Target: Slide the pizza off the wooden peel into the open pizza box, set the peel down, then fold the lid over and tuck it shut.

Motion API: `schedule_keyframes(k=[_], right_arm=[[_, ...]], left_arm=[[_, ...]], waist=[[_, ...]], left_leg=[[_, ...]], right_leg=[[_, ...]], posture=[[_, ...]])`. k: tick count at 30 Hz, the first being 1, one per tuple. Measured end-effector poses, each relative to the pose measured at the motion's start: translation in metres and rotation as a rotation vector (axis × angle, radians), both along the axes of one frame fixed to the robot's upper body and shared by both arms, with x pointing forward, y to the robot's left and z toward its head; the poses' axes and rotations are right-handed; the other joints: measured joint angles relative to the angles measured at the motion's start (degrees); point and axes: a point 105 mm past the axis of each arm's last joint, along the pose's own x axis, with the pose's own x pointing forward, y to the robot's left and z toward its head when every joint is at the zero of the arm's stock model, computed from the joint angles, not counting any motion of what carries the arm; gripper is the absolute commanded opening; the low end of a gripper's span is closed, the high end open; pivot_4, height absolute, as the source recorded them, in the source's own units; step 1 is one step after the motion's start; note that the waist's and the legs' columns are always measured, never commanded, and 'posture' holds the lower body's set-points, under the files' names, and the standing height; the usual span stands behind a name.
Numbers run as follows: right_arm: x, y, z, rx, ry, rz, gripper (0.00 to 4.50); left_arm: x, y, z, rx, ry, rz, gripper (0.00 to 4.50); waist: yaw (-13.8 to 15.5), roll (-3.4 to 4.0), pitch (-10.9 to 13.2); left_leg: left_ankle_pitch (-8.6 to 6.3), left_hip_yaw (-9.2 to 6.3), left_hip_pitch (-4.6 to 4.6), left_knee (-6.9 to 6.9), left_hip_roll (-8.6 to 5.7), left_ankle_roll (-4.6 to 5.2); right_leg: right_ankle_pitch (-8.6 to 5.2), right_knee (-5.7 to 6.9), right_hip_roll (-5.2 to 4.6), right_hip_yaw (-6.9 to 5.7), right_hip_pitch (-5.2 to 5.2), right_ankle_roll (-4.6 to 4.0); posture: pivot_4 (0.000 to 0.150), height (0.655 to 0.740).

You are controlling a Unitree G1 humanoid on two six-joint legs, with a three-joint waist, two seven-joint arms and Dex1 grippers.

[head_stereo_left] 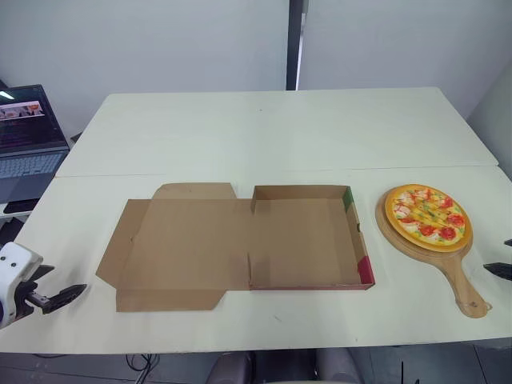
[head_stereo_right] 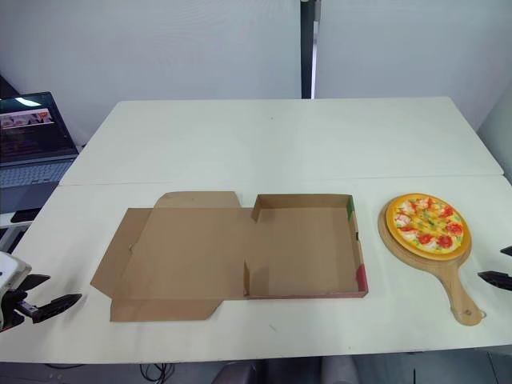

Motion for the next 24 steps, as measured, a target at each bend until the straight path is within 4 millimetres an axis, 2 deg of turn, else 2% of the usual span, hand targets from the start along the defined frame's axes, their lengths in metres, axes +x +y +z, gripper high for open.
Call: schedule_keyframes(k=[6,13,24], right_arm=[[0.009,0.003,0.005,-0.005,-0.029,0.021,4.50],[0.010,0.002,0.003,-0.010,-0.024,0.023,4.50],[0.012,0.001,0.004,-0.009,-0.035,0.014,4.50]], left_arm=[[0.003,-0.003,0.002,-0.046,-0.008,-0.034,4.47],[0.005,-0.006,0.005,-0.104,-0.033,-0.076,4.47],[-0.004,-0.003,0.006,-0.140,0.000,-0.104,4.47]], waist=[[-0.04,0.02,0.01],[-0.05,0.02,0.01],[-0.10,0.03,0.02]], left_leg=[[0.00,0.05,0.01,0.00,0.02,0.00],[0.00,0.07,-0.01,0.00,0.01,0.00],[0.00,0.14,-0.01,0.00,0.04,0.00]], right_leg=[[0.01,0.02,0.01,0.00,0.00,-0.01],[0.02,0.02,0.01,0.02,-0.06,-0.03],[0.02,0.05,0.03,0.04,-0.09,-0.03]], posture=[[0.150,0.7400],[0.150,0.7400],[0.150,0.7400]])
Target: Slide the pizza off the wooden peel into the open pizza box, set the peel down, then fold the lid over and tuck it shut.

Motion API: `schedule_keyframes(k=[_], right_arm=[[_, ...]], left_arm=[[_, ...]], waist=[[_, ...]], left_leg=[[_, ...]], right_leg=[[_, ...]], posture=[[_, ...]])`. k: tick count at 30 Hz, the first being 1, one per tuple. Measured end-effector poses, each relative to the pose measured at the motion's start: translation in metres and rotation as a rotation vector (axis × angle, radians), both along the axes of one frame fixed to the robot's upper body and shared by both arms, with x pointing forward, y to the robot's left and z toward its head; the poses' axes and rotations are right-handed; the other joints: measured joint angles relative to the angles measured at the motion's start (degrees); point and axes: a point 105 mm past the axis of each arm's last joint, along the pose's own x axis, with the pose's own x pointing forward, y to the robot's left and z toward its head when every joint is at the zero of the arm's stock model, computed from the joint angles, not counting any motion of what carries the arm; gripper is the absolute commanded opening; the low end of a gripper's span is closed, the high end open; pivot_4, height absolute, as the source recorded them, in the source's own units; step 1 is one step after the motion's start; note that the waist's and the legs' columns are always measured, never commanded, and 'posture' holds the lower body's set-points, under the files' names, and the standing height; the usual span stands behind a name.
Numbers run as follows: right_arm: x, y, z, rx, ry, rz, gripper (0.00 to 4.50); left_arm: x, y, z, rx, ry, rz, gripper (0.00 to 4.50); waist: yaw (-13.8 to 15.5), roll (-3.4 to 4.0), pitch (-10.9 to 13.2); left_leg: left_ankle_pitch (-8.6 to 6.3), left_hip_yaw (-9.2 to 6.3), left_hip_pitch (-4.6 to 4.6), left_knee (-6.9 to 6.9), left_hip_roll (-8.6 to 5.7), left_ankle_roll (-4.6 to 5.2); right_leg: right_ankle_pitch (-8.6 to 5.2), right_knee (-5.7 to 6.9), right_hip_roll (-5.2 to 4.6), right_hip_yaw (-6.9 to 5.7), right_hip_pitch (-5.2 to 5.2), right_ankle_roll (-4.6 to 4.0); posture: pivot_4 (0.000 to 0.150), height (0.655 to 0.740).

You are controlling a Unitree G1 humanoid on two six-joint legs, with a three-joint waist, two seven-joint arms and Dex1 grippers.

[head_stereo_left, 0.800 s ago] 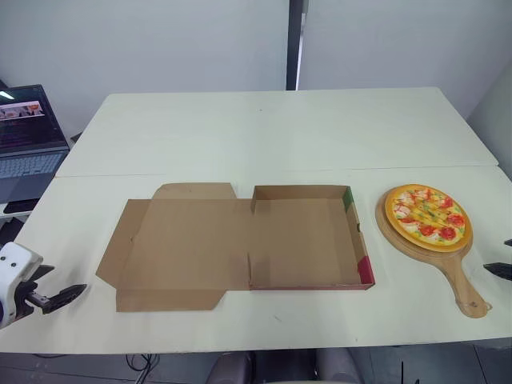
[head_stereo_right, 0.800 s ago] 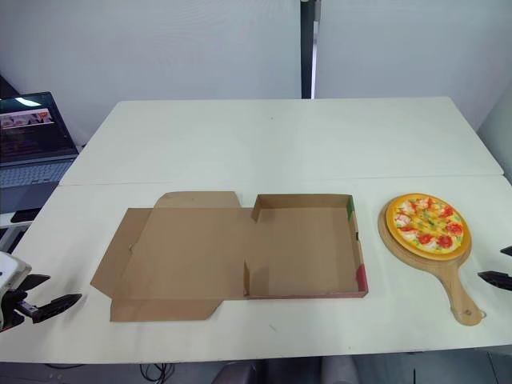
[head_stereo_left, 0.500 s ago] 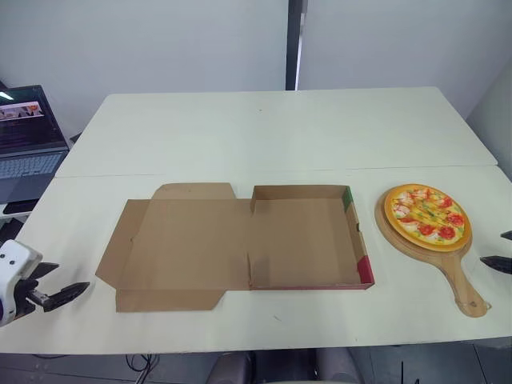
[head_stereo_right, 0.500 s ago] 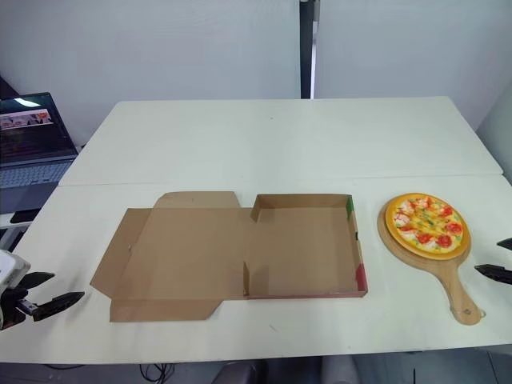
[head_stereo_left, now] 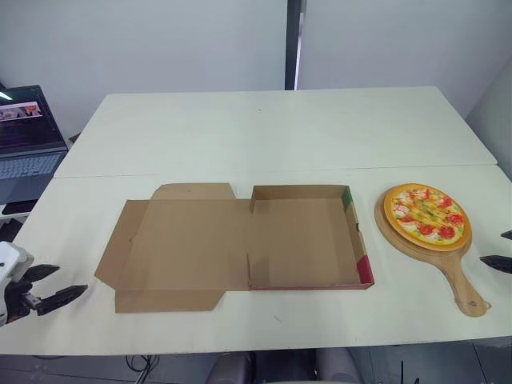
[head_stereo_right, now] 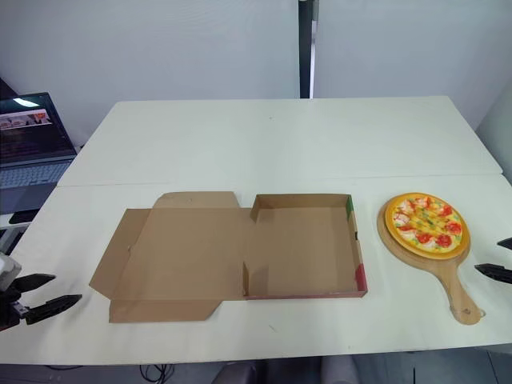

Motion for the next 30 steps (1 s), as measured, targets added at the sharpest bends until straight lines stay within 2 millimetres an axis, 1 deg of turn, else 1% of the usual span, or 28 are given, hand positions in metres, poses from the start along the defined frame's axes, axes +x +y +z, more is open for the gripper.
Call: schedule_keyframes(k=[6,9,11,14,15,17,20,24,26,28,30], right_arm=[[0.002,-0.001,0.001,-0.002,-0.011,-0.007,4.50],[0.002,-0.002,0.001,-0.004,-0.015,-0.011,4.50],[0.002,-0.002,0.001,-0.006,-0.014,-0.013,4.50],[-0.001,-0.003,-0.001,-0.004,-0.010,-0.018,4.50],[-0.002,-0.004,-0.001,-0.005,-0.011,-0.023,4.50],[-0.006,-0.007,0.001,-0.008,-0.019,-0.039,4.50],[-0.014,-0.004,0.005,0.004,-0.046,-0.049,4.50],[-0.028,0.012,0.005,0.063,-0.069,-0.053,4.50],[-0.035,0.021,0.007,0.084,-0.081,-0.061,4.50],[-0.042,0.030,0.012,0.102,-0.096,-0.068,4.50],[-0.047,0.037,0.017,0.121,-0.118,-0.089,4.50]], left_arm=[[-0.001,0.000,0.000,-0.004,-0.004,-0.010,4.47],[0.001,-0.001,0.005,-0.018,-0.022,-0.017,4.47],[0.003,-0.006,0.010,-0.028,-0.026,-0.045,4.47],[0.011,-0.022,0.020,-0.025,-0.045,-0.133,4.47],[0.016,-0.031,0.026,-0.028,-0.065,-0.172,4.47],[0.029,-0.055,0.039,-0.042,-0.105,-0.269,4.47],[0.044,-0.108,0.058,-0.084,-0.146,-0.473,4.47],[0.049,-0.177,0.074,-0.191,-0.173,-0.712,4.47],[0.049,-0.208,0.086,-0.251,-0.192,-0.818,4.47],[0.047,-0.233,0.101,-0.294,-0.219,-0.921,4.47],[0.046,-0.252,0.116,-0.344,-0.252,-0.995,4.47]], waist=[[0.00,0.00,0.00],[-0.01,0.00,0.00],[-0.03,0.00,0.00],[0.04,0.00,0.00],[0.15,0.00,0.00],[0.51,0.01,0.01],[0.70,0.00,0.01],[0.42,0.01,0.01],[0.29,0.00,0.01],[0.22,0.00,0.02],[0.18,-0.02,0.02]], left_leg=[[0.00,0.01,0.00,0.00,0.00,0.00],[0.00,0.01,-0.01,0.00,0.00,0.00],[0.00,0.02,-0.01,0.00,0.00,0.00],[0.00,0.01,-0.01,0.01,0.00,0.00],[0.00,0.00,-0.03,0.03,0.00,0.00],[0.00,-0.06,-0.05,0.06,-0.02,0.00],[0.00,-0.05,-0.05,0.07,0.00,-0.01],[0.00,-0.03,-0.06,0.06,0.00,-0.01],[0.00,-0.01,-0.05,0.09,-0.01,-0.01],[0.00,0.02,-0.03,0.10,0.00,-0.01],[0.00,0.03,-0.01,0.11,0.00,-0.01]], right_leg=[[0.00,0.00,0.00,0.00,-0.01,0.00],[0.00,0.01,0.00,0.00,-0.01,0.00],[0.00,0.01,0.00,0.01,-0.01,0.00],[0.00,0.01,0.00,0.02,-0.01,0.00],[0.00,0.01,0.00,0.01,-0.01,0.00],[0.01,0.01,-0.01,-0.01,0.03,0.00],[0.01,0.01,0.00,0.00,0.04,0.01],[0.01,0.01,0.00,0.03,0.04,0.01],[0.02,0.02,0.01,0.05,0.04,0.02],[0.02,0.03,0.02,0.07,0.05,0.02],[0.02,0.03,0.02,0.07,0.12,0.02]], posture=[[0.150,0.7400],[0.150,0.7400],[0.150,0.7400],[0.150,0.7400],[0.150,0.7400],[0.150,0.7400],[0.150,0.7400],[0.150,0.7400],[0.150,0.7400],[0.150,0.7400],[0.150,0.7400]])
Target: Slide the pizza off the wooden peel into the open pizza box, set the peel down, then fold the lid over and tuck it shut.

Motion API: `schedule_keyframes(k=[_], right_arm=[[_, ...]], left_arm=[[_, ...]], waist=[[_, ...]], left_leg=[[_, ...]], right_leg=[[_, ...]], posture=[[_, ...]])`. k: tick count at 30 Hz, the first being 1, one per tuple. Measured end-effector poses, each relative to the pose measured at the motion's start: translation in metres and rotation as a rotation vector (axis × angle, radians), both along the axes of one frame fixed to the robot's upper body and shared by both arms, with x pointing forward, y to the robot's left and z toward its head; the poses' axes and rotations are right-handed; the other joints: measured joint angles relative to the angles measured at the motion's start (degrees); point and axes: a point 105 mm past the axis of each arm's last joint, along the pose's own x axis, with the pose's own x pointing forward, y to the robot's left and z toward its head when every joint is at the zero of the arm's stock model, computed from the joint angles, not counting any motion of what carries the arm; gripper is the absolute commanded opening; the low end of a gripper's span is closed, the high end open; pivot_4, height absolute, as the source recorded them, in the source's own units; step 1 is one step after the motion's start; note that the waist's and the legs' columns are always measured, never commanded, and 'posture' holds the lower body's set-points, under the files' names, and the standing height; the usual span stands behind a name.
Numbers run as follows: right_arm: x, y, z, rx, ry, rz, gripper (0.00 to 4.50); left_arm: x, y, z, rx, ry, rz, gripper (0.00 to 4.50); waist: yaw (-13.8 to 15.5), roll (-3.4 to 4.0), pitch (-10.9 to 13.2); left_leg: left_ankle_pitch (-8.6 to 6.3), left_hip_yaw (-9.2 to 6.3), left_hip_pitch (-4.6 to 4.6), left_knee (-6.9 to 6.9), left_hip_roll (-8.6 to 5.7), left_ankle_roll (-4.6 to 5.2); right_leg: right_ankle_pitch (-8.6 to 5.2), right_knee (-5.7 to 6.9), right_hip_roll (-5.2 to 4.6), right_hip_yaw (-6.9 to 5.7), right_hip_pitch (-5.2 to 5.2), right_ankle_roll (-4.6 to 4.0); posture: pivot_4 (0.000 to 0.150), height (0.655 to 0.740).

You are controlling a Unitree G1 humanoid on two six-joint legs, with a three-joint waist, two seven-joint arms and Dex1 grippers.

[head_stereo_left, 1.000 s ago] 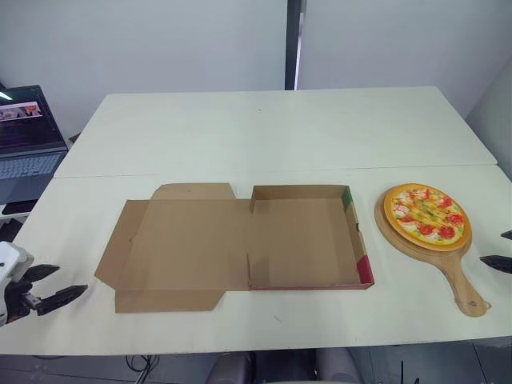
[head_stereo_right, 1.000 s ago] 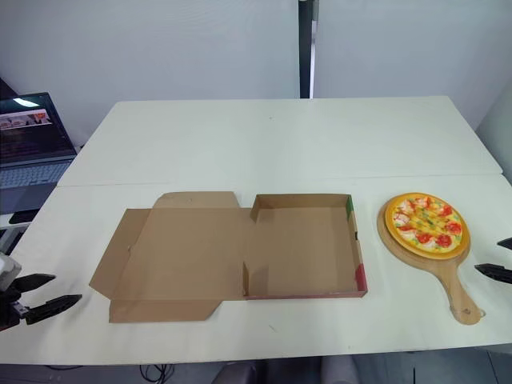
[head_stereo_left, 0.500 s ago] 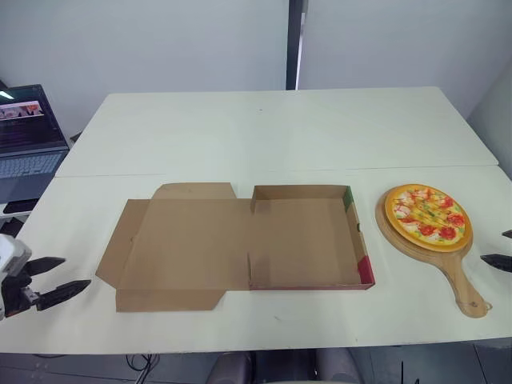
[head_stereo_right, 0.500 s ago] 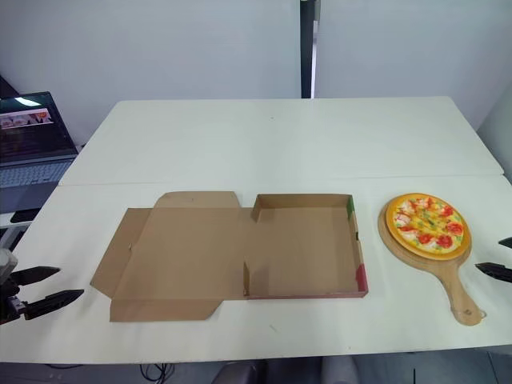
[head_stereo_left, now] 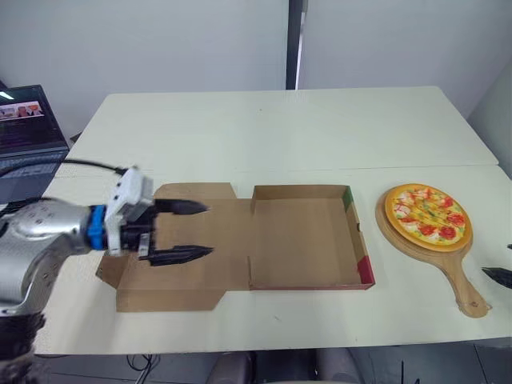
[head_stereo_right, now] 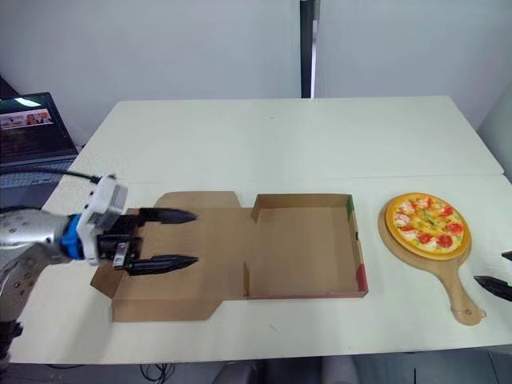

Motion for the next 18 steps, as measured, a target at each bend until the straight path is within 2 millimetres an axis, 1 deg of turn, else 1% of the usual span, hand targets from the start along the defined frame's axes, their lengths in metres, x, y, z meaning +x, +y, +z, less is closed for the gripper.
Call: schedule_keyframes(k=[3,6,12,18], right_arm=[[-0.004,0.015,0.004,0.042,-0.035,-0.032,4.50],[-0.004,0.023,0.001,0.063,-0.048,-0.077,4.50],[0.000,0.024,-0.024,0.002,0.038,-0.209,4.50],[0.012,0.026,-0.046,0.023,0.111,-0.248,4.50]], left_arm=[[-0.008,-0.029,0.018,-0.083,0.004,-0.135,4.47],[-0.013,-0.042,0.024,-0.096,0.013,-0.210,4.47],[-0.015,-0.051,0.029,-0.080,-0.009,-0.266,4.47],[-0.015,-0.054,0.032,-0.078,-0.024,-0.272,4.47]], waist=[[0.06,-0.05,0.02],[0.07,-0.10,0.06],[0.22,-0.15,0.09],[0.27,-0.24,0.14]], left_leg=[[0.00,-0.02,-0.01,0.04,-0.01,0.00],[0.01,0.00,-0.01,0.05,-0.02,-0.01],[0.02,-0.02,0.01,0.06,-0.06,-0.02],[0.02,-0.03,0.01,0.08,-0.06,-0.02]], right_leg=[[0.00,0.00,0.00,0.01,0.05,0.01],[0.01,0.00,0.01,0.02,0.05,0.01],[0.00,-0.01,0.00,0.03,0.04,0.01],[0.00,-0.02,0.00,0.03,0.04,0.01]], posture=[[0.150,0.7400],[0.150,0.7400],[0.150,0.7400],[0.150,0.7400]])
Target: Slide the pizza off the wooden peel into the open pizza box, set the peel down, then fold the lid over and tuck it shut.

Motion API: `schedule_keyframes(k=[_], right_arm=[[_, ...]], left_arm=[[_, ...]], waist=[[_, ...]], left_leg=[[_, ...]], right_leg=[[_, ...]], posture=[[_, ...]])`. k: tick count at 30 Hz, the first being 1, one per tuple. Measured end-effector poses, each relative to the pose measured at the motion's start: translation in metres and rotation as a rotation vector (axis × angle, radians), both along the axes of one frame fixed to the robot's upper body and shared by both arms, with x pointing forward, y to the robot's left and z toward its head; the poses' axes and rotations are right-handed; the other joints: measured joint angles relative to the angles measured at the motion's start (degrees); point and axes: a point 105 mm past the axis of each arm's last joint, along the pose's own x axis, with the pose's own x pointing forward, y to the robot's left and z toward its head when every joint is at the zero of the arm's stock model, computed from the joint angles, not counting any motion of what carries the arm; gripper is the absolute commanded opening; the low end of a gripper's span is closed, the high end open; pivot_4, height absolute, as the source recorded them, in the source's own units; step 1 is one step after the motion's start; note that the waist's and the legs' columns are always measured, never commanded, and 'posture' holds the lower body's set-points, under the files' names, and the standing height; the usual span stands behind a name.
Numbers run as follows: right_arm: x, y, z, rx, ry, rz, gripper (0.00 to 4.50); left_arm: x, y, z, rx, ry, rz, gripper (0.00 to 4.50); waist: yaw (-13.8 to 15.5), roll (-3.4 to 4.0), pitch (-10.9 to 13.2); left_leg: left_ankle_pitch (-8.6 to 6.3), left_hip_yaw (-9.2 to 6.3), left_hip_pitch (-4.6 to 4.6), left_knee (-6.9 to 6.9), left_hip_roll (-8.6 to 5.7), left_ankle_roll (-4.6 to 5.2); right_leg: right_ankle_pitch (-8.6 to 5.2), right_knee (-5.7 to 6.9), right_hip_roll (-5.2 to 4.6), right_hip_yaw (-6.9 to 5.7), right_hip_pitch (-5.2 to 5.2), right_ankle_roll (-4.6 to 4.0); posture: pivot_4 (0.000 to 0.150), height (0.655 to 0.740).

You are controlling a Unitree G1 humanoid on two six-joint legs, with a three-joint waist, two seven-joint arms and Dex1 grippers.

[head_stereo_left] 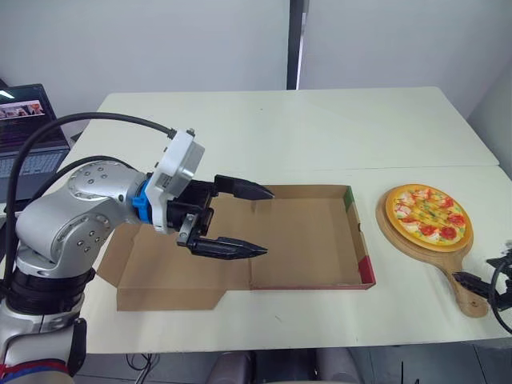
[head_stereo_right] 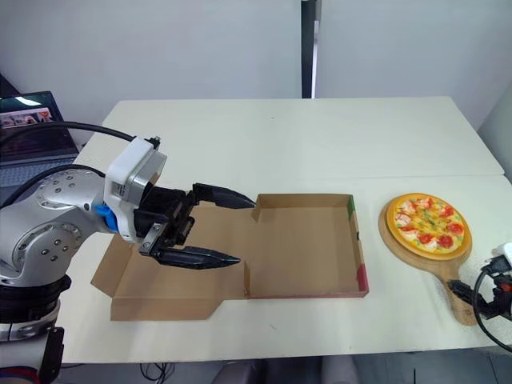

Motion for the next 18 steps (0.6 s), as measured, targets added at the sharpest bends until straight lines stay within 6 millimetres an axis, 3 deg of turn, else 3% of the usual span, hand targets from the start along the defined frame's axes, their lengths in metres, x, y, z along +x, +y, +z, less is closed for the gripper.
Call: schedule_keyframes(k=[7,10,16,18], right_arm=[[0.023,-0.004,-0.020,0.026,0.035,0.006,4.50],[0.027,-0.005,-0.020,0.023,0.040,0.016,3.88],[0.028,-0.005,-0.023,0.029,0.049,0.024,1.94],[0.028,-0.005,-0.024,0.034,0.050,0.019,1.56]], left_arm=[[0.002,-0.006,0.004,-0.002,-0.012,0.000,4.47],[0.004,-0.007,0.003,0.000,-0.009,0.015,4.50],[0.005,-0.005,0.002,0.005,-0.008,0.045,4.50],[0.005,-0.001,0.001,0.007,-0.005,0.061,4.50]], waist=[[-0.06,-0.05,0.03],[-0.14,-0.21,0.12],[-0.18,-0.62,0.10],[-0.26,-0.73,0.10]], left_leg=[[0.04,-0.01,0.00,0.02,-0.02,-0.07],[0.06,-0.02,0.01,0.02,0.00,-0.09],[0.08,-0.03,0.03,0.03,0.04,-0.15],[0.08,-0.01,0.04,0.03,0.07,-0.14]], right_leg=[[0.00,-0.01,0.00,0.00,0.00,0.00],[0.00,0.00,0.01,-0.01,0.00,0.00],[0.01,0.00,0.04,0.00,0.01,0.00],[0.01,0.00,0.07,0.00,0.01,-0.01]], posture=[[0.150,0.7400],[0.150,0.7400],[0.150,0.7400],[0.150,0.7400]])
